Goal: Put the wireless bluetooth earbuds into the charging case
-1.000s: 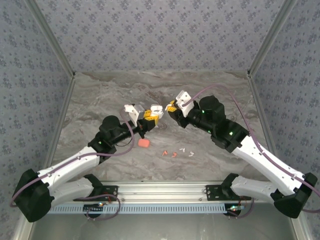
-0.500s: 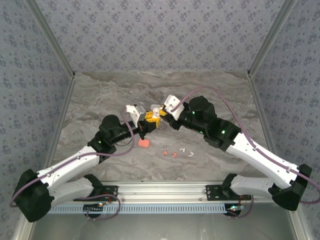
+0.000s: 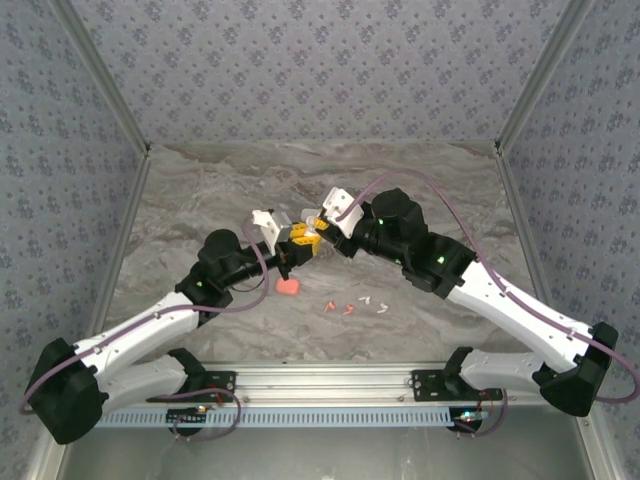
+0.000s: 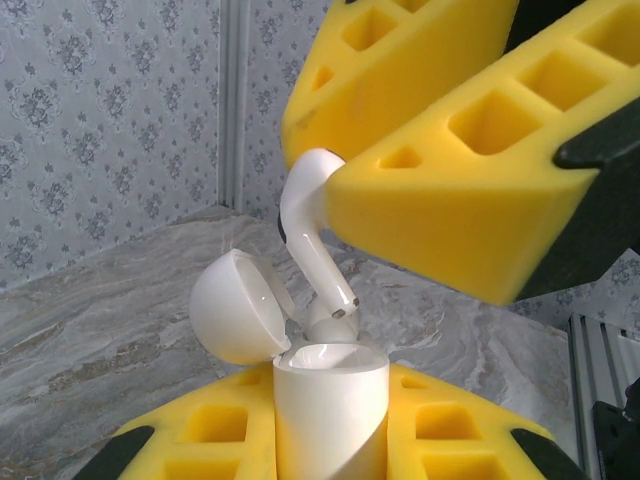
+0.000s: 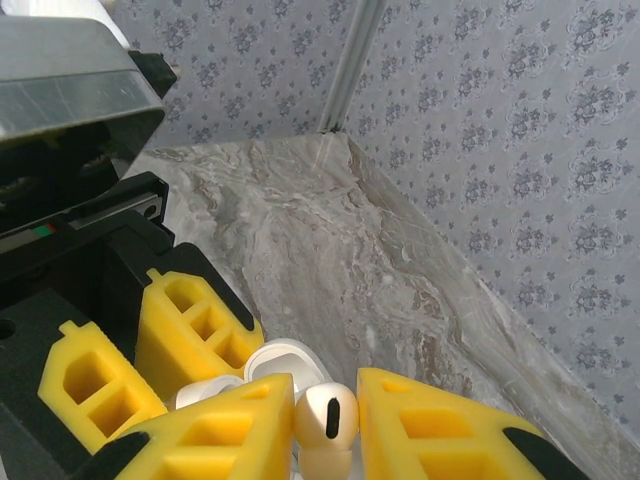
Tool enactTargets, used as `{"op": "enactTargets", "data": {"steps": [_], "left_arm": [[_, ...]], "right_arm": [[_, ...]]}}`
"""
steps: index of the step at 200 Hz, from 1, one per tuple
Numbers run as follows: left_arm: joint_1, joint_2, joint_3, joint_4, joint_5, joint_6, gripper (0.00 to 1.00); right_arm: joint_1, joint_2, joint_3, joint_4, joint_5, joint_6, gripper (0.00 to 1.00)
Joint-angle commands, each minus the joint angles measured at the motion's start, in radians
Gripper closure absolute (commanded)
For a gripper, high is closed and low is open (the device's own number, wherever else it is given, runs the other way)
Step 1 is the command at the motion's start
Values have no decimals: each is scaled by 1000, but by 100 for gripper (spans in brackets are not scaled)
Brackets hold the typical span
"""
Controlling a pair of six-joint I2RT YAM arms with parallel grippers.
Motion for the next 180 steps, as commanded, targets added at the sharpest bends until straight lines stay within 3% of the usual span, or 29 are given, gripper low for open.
{"op": "enactTargets", "data": {"steps": [1, 180], "left_arm": [[-6, 6, 45, 19, 21, 14, 100], [-6, 14, 28, 75, -18, -13, 100]], "right_arm": [[8, 10, 34, -8, -3, -9, 75], [-7, 11, -25, -14, -119, 45, 76]]}}
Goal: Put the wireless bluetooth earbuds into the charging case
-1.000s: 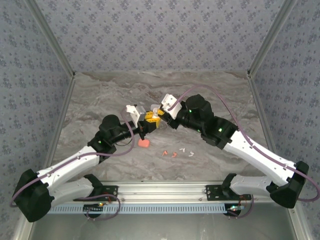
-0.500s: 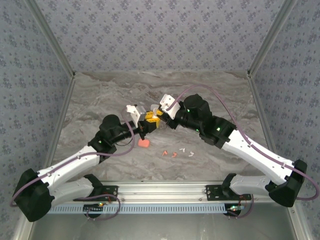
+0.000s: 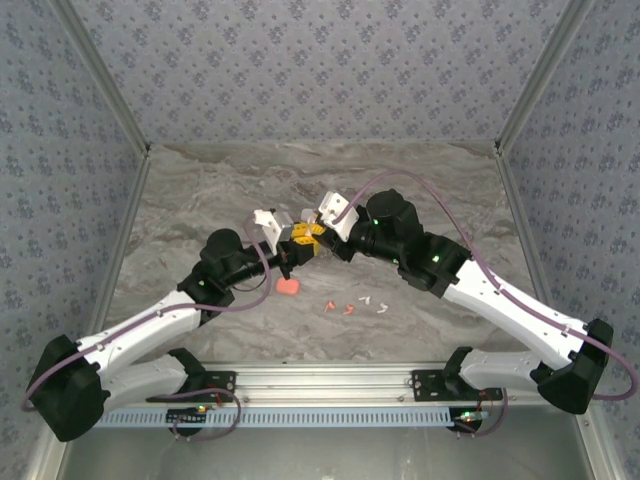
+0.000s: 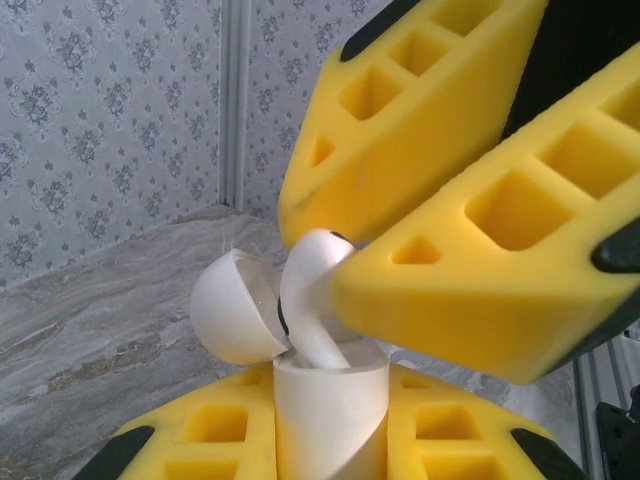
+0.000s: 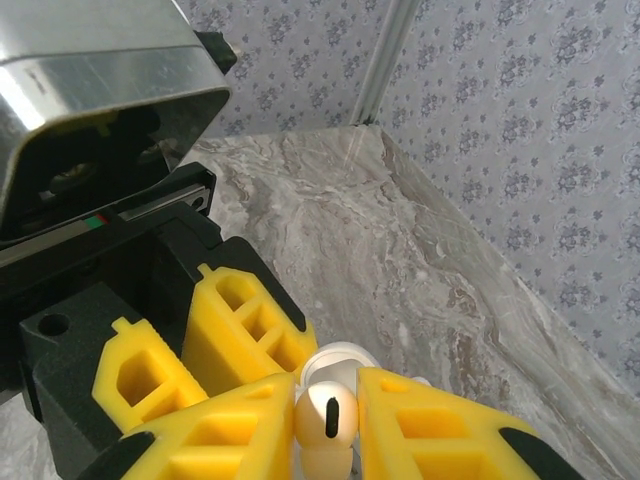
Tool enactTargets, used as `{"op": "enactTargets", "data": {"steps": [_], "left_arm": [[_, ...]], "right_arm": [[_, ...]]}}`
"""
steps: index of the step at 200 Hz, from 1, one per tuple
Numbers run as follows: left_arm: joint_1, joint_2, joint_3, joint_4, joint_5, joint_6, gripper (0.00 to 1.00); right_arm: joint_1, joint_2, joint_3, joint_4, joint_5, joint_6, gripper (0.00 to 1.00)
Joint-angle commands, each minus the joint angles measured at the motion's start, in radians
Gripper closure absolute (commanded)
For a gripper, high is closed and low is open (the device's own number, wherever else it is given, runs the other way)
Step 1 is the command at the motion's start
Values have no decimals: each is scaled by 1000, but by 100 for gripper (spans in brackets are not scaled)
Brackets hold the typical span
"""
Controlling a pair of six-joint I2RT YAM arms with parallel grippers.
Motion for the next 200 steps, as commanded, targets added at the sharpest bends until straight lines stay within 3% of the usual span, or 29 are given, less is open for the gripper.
{"op": "enactTargets", "data": {"steps": [1, 44, 118, 159, 200], "left_arm": [[-6, -4, 28, 59, -13, -12, 100], [-5, -6, 26, 56, -17, -10, 100], [-6, -7, 22, 63, -23, -8, 100], [-6, -12, 24, 75, -13, -8, 100], [-5, -4, 35, 89, 21, -7, 100]], "right_arm": [[-6, -8, -12, -13, -50, 33, 76], [-27, -16, -15, -16, -100, 57, 73], [-140, -84, 51, -17, -274, 158, 36], [-334, -107, -10, 21, -535, 336, 0], [-423, -7, -21, 26, -771, 455, 0]]}}
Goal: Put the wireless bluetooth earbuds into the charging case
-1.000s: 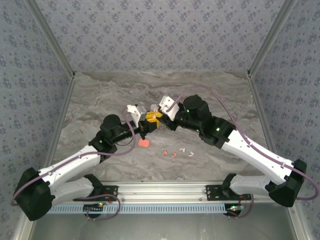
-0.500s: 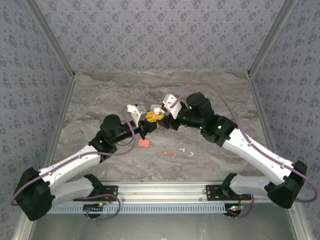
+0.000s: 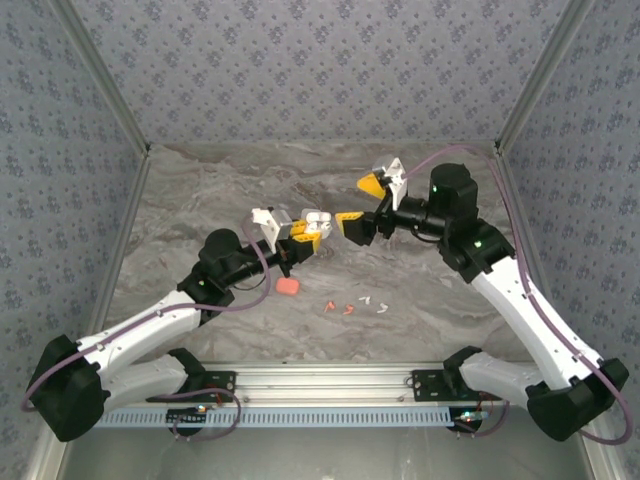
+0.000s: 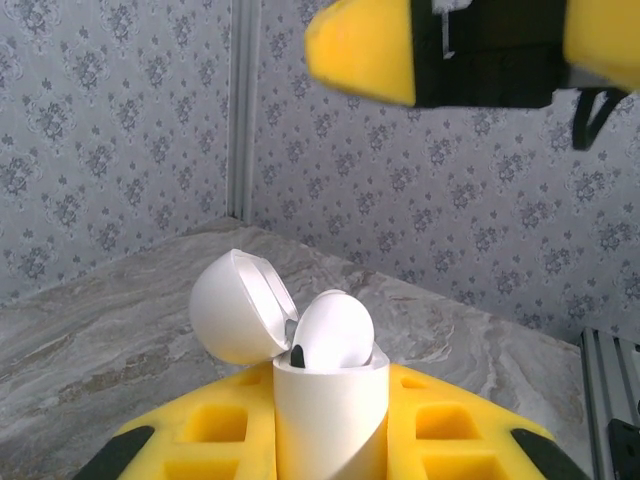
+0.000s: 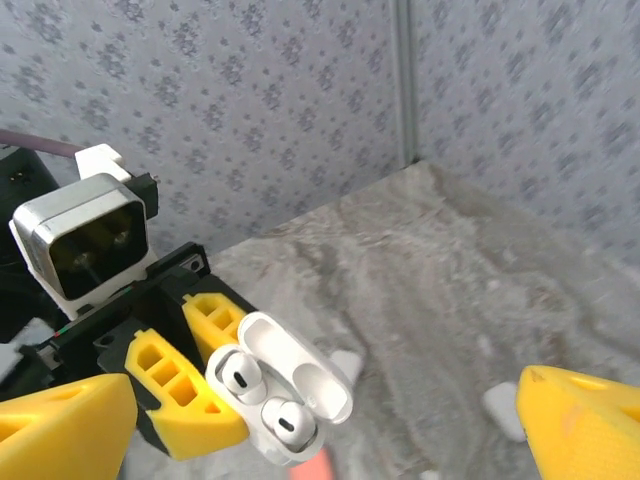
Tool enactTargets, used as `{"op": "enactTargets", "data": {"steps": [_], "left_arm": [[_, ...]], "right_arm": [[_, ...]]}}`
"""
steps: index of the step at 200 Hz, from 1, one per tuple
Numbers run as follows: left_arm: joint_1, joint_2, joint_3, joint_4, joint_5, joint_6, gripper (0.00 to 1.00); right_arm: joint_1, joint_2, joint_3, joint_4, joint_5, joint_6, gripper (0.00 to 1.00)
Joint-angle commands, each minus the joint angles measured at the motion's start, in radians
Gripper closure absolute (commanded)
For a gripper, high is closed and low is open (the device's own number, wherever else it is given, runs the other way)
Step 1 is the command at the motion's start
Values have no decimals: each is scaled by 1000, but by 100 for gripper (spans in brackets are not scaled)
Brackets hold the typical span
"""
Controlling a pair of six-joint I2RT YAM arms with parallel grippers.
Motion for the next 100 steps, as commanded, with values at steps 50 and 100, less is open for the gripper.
{"op": "enactTargets", "data": {"steps": [50, 100], "left_arm": [[-6, 13, 44, 57, 47, -8, 100], [-6, 16, 44, 42, 34, -4, 100]], "right_arm": [[26, 167, 9, 17, -282, 130, 0], [66, 185, 66, -32, -349, 72, 0]]}}
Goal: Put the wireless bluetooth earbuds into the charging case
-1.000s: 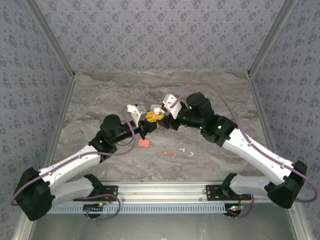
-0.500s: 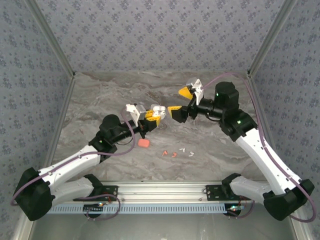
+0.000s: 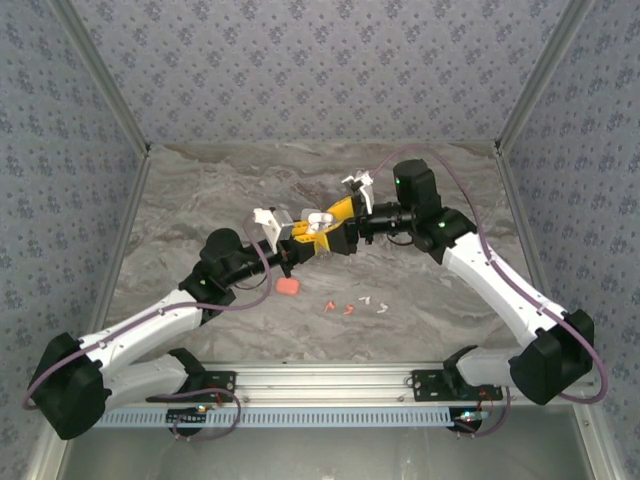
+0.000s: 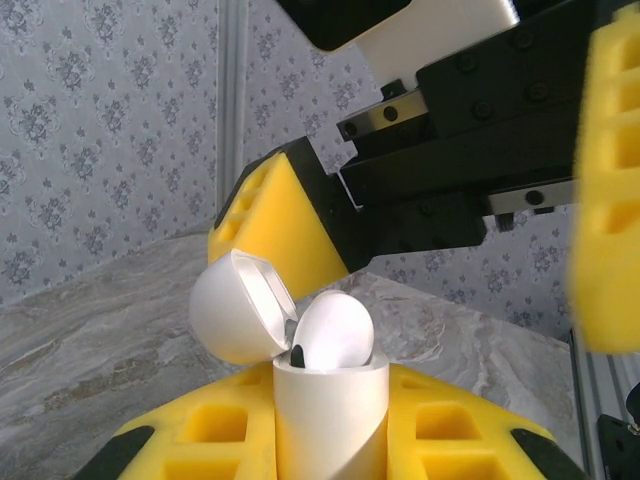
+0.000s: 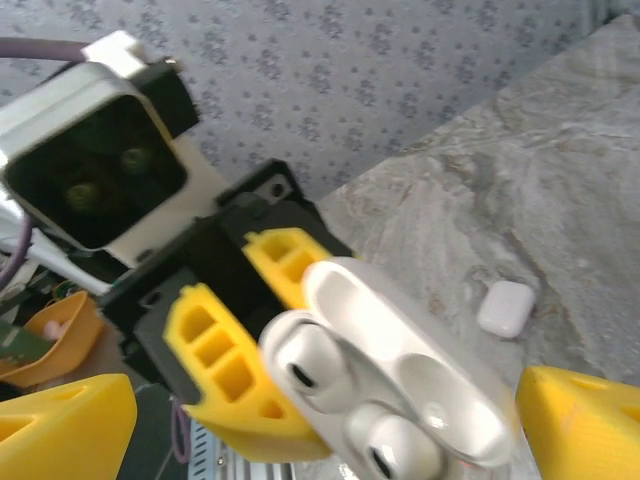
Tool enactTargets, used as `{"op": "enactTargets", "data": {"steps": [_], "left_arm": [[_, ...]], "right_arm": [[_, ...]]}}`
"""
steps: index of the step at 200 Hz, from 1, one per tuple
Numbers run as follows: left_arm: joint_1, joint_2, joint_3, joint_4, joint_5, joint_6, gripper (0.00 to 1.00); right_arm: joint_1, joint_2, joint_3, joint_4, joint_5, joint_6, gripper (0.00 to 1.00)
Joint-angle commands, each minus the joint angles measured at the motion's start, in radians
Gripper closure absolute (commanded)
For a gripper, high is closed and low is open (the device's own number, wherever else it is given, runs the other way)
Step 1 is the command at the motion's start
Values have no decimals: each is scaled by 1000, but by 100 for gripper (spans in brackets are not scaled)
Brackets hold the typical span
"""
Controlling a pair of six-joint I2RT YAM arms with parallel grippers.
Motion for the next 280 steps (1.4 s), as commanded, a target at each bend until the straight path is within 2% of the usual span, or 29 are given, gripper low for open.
{"op": "enactTargets", "data": {"steps": [1, 40, 130, 151, 181, 211, 220, 234, 257, 280], "left_arm": [[-6, 2, 42, 28, 11, -3, 100], [-6, 0, 40, 10, -11, 2, 100], [-6, 0, 33, -8, -33, 7, 100], [-6, 0, 32, -6, -35, 6, 100], [-6, 0, 34, -15, -44, 5, 100], [-4, 14, 44, -74, -113, 0, 100], [-3, 26, 49, -101, -146, -8, 100], [6, 59, 62, -138, -182, -28, 100], [44, 141, 80, -167, -204, -105, 100], [89, 248, 107, -177, -202, -213, 100]], "right_arm": [[14, 2, 61, -32, -76, -30, 0], [17, -24, 65, -89, -68, -87, 8], [15, -66, 33, -130, -9, -127, 14], [14, -65, 31, -140, 31, -128, 13], [8, -71, 51, -182, 151, -133, 12], [-13, -131, 33, -180, 451, -109, 1], [-17, -165, 10, -162, 561, -106, 0], [-17, -225, -59, -109, 646, -110, 0], [-17, -326, -145, -13, 711, -101, 0], [-18, -357, -165, -15, 723, -98, 0]]}}
